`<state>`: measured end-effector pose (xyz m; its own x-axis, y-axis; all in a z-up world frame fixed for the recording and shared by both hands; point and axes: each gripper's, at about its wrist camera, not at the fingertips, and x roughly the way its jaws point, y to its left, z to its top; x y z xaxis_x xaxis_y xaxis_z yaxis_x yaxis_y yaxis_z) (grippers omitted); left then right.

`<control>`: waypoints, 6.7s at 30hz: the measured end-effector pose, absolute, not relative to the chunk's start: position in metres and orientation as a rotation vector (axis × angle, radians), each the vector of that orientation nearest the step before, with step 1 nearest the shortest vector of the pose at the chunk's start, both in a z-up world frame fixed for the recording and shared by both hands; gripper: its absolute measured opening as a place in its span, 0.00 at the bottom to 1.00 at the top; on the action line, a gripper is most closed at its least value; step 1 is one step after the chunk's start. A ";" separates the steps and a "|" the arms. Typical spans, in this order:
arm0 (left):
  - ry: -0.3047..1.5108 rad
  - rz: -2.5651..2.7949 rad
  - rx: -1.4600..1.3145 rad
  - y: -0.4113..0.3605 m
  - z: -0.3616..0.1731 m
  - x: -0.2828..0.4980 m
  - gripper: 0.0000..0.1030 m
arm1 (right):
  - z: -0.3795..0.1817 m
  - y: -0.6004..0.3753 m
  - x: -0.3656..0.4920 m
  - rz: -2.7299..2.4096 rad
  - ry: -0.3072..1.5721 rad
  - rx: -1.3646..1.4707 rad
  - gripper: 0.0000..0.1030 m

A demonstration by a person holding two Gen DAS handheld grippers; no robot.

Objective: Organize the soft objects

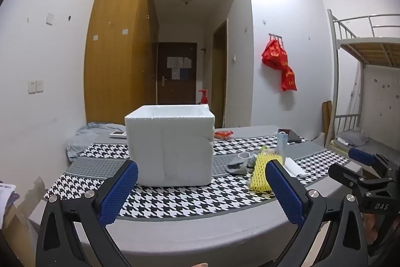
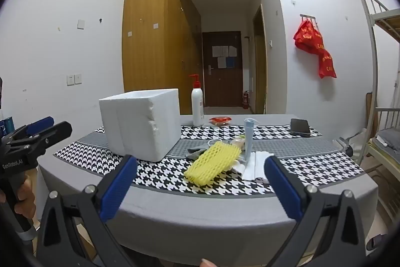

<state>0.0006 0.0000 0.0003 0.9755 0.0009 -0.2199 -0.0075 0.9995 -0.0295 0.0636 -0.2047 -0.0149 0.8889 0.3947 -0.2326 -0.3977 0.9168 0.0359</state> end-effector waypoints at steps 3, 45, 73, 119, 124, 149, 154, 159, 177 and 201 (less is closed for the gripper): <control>0.213 -0.004 -0.045 0.003 0.003 0.001 0.99 | -0.014 -0.205 0.063 0.409 0.259 -0.015 1.00; 0.206 -0.011 -0.026 0.003 0.003 0.000 0.99 | -0.010 -0.208 0.059 0.401 0.228 -0.004 1.00; 0.265 -0.044 -0.039 -0.002 -0.004 0.024 0.99 | -0.010 -0.213 0.071 0.384 0.252 0.007 1.00; 0.526 -0.277 0.056 -0.068 -0.039 0.133 0.99 | -0.037 -0.245 0.163 0.270 0.412 0.037 1.00; 0.558 -0.288 0.065 -0.074 -0.045 0.144 0.99 | -0.041 -0.248 0.173 0.278 0.429 0.045 1.00; 0.753 -0.332 0.114 -0.101 -0.081 0.196 0.68 | -0.062 -0.255 0.224 0.297 0.514 0.074 1.00; 0.760 -0.336 0.103 -0.102 -0.082 0.196 0.52 | -0.063 -0.256 0.229 0.308 0.519 0.081 1.00; 0.745 -0.352 0.088 -0.099 -0.082 0.197 0.26 | -0.064 -0.257 0.232 0.313 0.523 0.083 1.00; 0.732 -0.432 0.064 -0.089 -0.081 0.192 0.12 | -0.045 -0.232 0.255 0.361 0.527 0.044 0.86; 0.684 -0.404 0.020 -0.076 -0.070 0.180 0.12 | -0.055 -0.226 0.286 0.309 0.646 0.087 0.09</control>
<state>0.1805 -0.0759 -0.0696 0.7008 -0.3559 -0.6183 0.3692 0.9225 -0.1126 0.2858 -0.2259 -0.0554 0.7545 0.3103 -0.5783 -0.2563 0.9505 0.1756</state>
